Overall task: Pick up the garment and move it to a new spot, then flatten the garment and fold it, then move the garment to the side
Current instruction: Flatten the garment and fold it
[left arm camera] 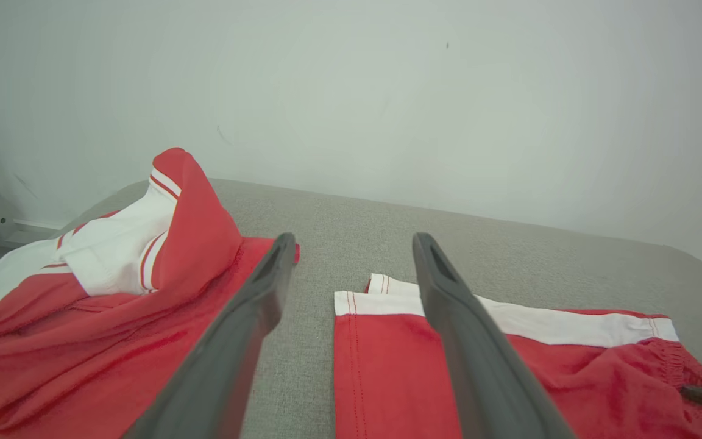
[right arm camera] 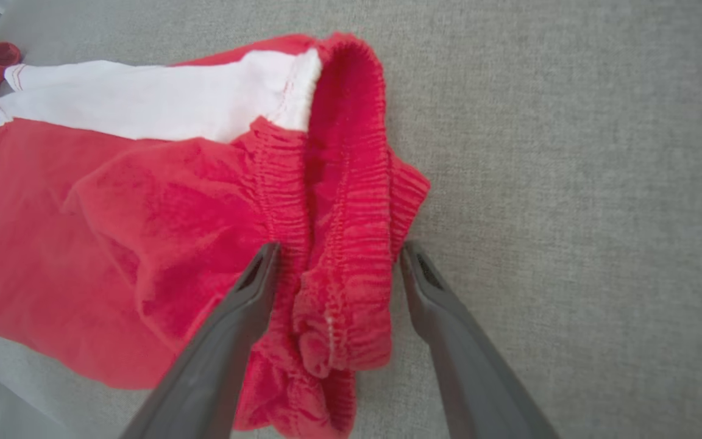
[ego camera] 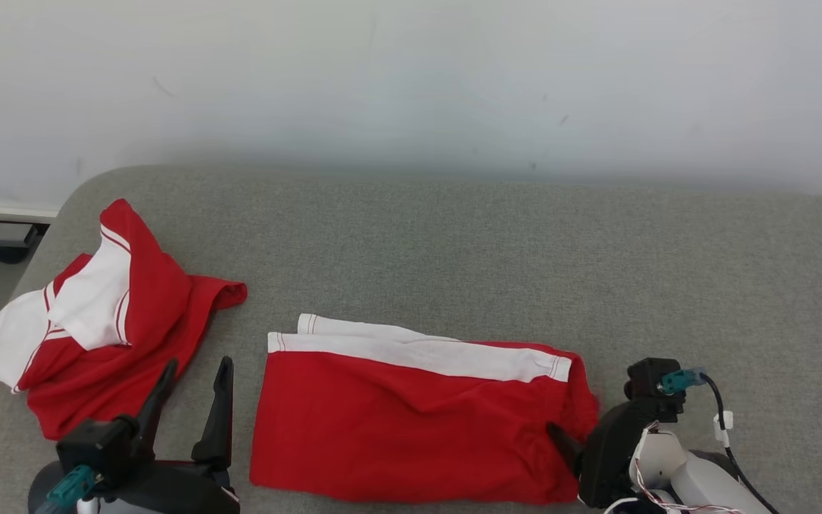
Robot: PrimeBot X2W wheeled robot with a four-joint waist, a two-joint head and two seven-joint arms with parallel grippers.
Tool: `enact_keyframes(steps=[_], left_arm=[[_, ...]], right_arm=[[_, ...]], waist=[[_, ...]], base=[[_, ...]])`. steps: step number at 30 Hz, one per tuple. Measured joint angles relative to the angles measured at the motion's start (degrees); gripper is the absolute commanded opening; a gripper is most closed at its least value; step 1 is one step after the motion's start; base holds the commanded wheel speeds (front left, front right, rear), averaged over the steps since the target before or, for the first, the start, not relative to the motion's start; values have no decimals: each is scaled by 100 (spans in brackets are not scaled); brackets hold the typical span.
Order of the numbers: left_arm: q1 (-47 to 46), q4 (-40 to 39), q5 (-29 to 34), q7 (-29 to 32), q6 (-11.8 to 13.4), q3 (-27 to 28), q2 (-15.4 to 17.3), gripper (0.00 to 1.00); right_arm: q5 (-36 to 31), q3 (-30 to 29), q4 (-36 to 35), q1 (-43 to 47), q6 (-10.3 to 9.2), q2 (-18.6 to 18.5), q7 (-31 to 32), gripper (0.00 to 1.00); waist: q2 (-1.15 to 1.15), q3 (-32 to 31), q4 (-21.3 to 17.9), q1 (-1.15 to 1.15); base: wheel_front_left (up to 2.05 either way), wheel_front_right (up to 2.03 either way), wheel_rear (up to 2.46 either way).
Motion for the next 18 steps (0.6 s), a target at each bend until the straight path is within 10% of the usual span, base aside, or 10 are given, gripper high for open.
enact_keyframes(steps=[6,8,9,18], left_arm=[[80,-126,115,-1,0,202,-62,100],[138,-135,152,-1,0,229,-80,100],[139,-140,154,-1,0,245,-98,100],[382,-210,320,-1,0,532,-171,100]], right_arm=[[-14,177,246,-197,-40,94,323,100],[-45,190,294,-264,-40,94,360,8],[-67,203,335,-307,-40,91,363,0],[-155,86,417,-575,-15,-168,331,0]], waist=[[0,90,71,0],[0,109,78,0],[0,114,79,0],[0,133,-51,0]], base=[[0,0,0],[0,0,0],[0,0,0],[0,0,0]])
